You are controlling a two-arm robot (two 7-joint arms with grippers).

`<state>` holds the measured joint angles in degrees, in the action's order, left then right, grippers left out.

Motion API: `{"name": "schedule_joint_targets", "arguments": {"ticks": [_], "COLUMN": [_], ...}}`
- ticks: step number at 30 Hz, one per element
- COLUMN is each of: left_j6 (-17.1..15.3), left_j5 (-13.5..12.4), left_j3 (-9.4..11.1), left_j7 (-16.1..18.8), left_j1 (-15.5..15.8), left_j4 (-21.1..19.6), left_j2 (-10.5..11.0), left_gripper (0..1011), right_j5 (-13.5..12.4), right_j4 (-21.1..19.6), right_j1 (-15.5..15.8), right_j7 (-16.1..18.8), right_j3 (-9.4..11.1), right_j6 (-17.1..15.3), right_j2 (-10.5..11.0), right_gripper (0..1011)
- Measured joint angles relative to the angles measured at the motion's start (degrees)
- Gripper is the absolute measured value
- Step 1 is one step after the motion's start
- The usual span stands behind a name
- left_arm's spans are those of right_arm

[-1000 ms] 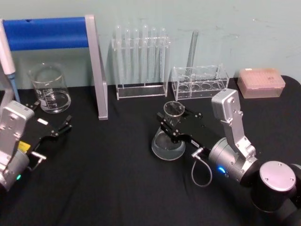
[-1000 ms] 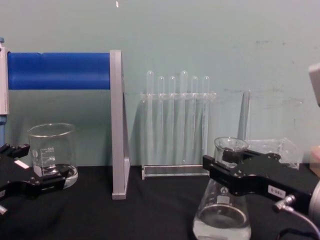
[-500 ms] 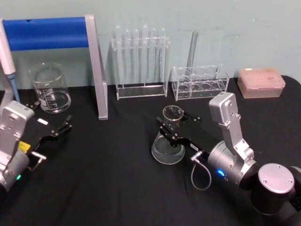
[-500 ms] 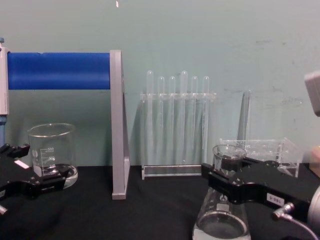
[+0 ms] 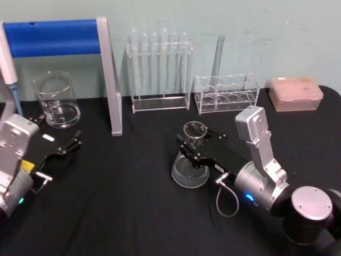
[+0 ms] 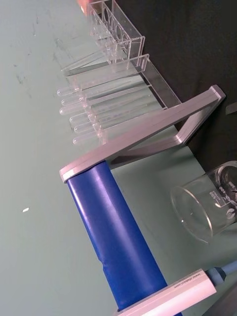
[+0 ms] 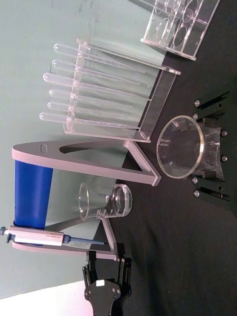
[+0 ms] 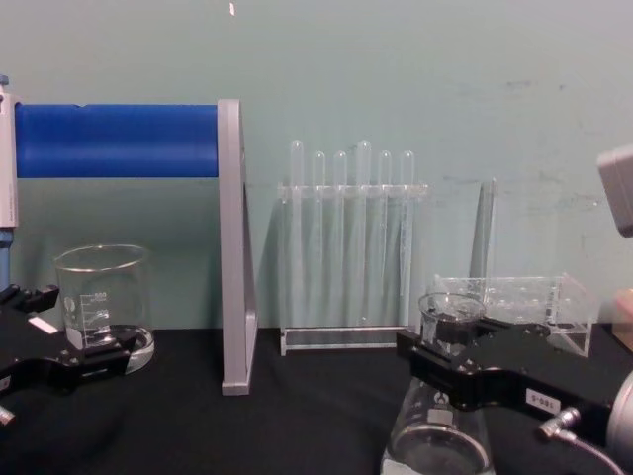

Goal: Grasp the erlenmeyer flask with one hand, shake it three times, then place it back.

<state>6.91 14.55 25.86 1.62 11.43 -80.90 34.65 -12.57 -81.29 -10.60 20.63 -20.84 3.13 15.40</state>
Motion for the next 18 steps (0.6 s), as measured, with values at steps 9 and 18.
{"name": "schedule_joint_targets", "arguments": {"ticks": [9, 18], "left_j6": [0.0, 0.0], "left_j5": [0.0, 0.0], "left_j3": [0.0, 0.0], "left_j7": [0.0, 0.0], "left_j1": [0.0, 0.0], "left_j4": [0.0, 0.0], "left_j2": [0.0, 0.0], "left_gripper": [1001, 1001], "right_j5": [0.02, 0.04], "right_j4": [-0.05, -0.05], "right_j1": [0.01, 0.02], "right_j7": [0.0, 0.0], "right_j3": [0.01, 0.06], "right_j6": [-0.04, -0.11], "right_j2": [0.03, 0.04], "right_gripper": [456, 567]}}
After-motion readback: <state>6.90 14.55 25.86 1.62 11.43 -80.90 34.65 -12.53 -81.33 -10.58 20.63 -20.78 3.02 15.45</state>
